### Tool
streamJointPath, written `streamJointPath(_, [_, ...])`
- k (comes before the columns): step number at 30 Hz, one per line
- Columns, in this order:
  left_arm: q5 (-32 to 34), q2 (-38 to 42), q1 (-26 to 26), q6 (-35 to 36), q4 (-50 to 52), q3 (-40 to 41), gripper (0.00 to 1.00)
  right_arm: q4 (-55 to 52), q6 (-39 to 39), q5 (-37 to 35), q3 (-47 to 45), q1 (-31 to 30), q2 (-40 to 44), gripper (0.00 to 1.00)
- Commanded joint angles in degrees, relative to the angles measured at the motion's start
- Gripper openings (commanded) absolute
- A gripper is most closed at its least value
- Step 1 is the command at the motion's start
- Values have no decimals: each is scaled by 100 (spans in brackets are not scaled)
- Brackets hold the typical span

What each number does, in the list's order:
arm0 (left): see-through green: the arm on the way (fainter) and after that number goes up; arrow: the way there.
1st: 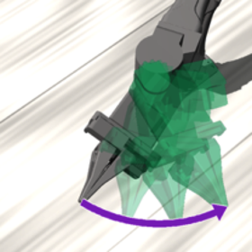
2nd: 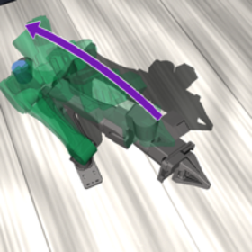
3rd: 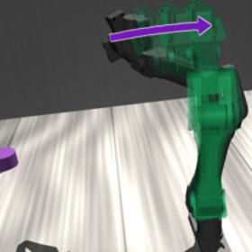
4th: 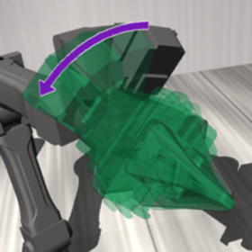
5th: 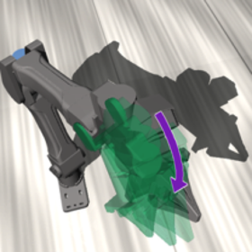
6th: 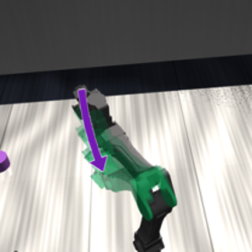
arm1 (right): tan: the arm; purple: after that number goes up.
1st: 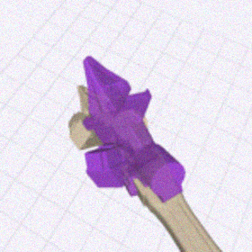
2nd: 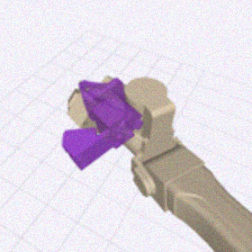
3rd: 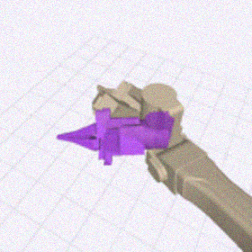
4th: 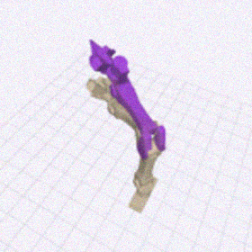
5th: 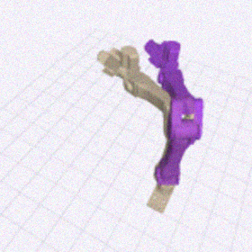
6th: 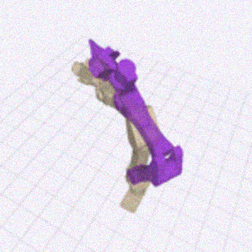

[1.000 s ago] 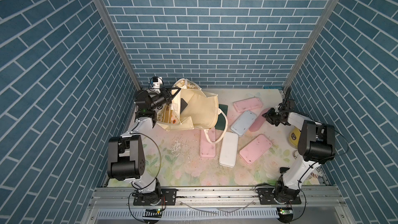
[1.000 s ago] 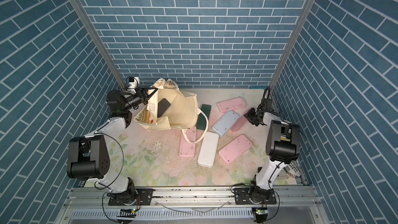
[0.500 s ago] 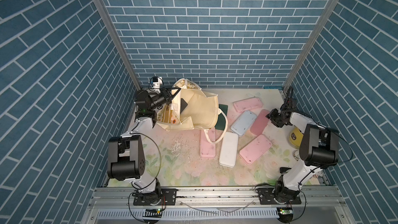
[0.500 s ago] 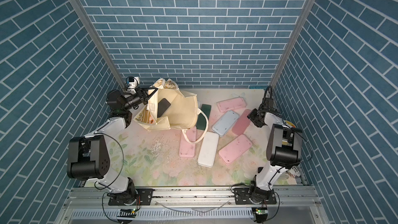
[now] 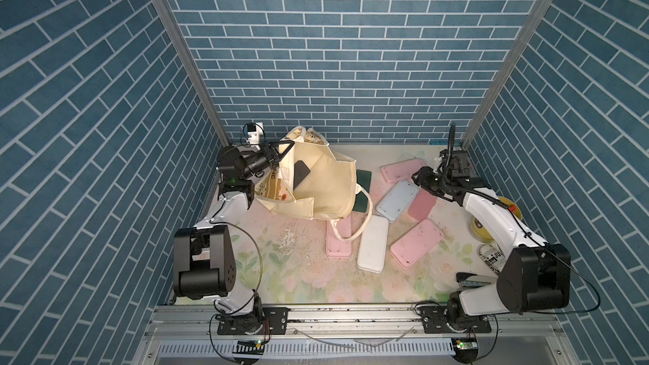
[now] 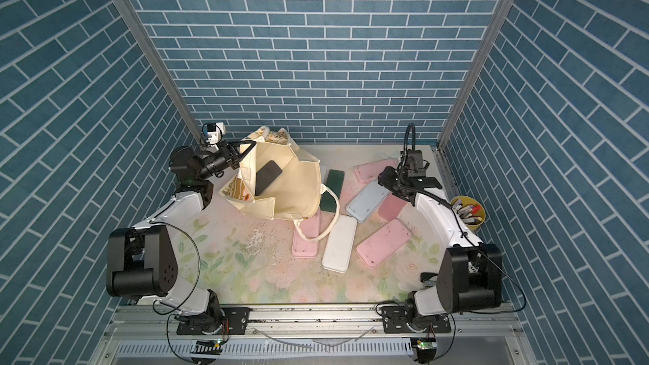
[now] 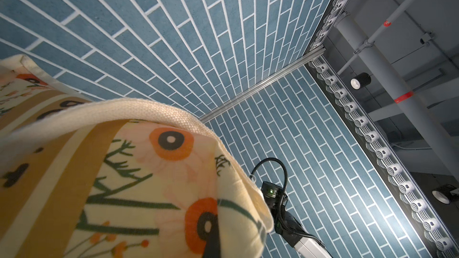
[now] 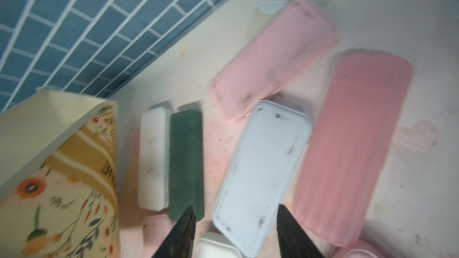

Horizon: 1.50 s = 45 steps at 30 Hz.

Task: Take out the pencil case from the canvas bag
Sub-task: Place the pencil case at the center of the board, then pick up the pencil case from the canvas bag.

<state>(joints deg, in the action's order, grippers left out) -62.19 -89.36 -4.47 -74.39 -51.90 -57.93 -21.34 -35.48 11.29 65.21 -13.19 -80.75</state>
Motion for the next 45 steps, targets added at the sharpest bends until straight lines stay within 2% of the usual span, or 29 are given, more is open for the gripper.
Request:
streamJointPath(1, [-82,172,-10,-134,-689,-122,0,284,404,-290,430,-673,388,51])
streamJointPath(4, [-82,156,-1,-137,-715,-122,0,518,835,-582,614,-1360,585,50])
streamJointPath(9, [-96,156,8,-154,-823,-118,0,1373,1077,-382,808,-2329,578,49])
streamJointPath(14, [-117,167,8,-284,-1061,-113,0,1678,1281,-270,1392,-3265,-155,49])
streamJointPath(18, [-126,147,16,-503,-1404,-126,1,1614,1323,-182,1890,-3634,-873,49])
streamJointPath(21, [-126,144,16,-545,-1481,-122,1,1649,1660,247,2157,-3833,-1281,49])
streamJointPath(25, [-126,147,25,-573,-1490,-122,1,1625,2545,580,2347,-4087,-1734,50])
streamJointPath(28, [-148,172,42,-585,-1515,-131,1,1492,2888,283,2561,-4157,-2142,53])
streamJointPath(31, [-196,224,73,-576,-1516,-155,1,1227,2858,-411,2947,-4158,-2585,53])
streamJointPath(38, [-231,323,139,-569,-1530,-166,2,400,2794,-1227,4376,-4086,-3884,56])
streamJointPath(45, [-256,401,196,-576,-1585,-157,3,1139,2211,-2027,4464,-3968,-4342,59])
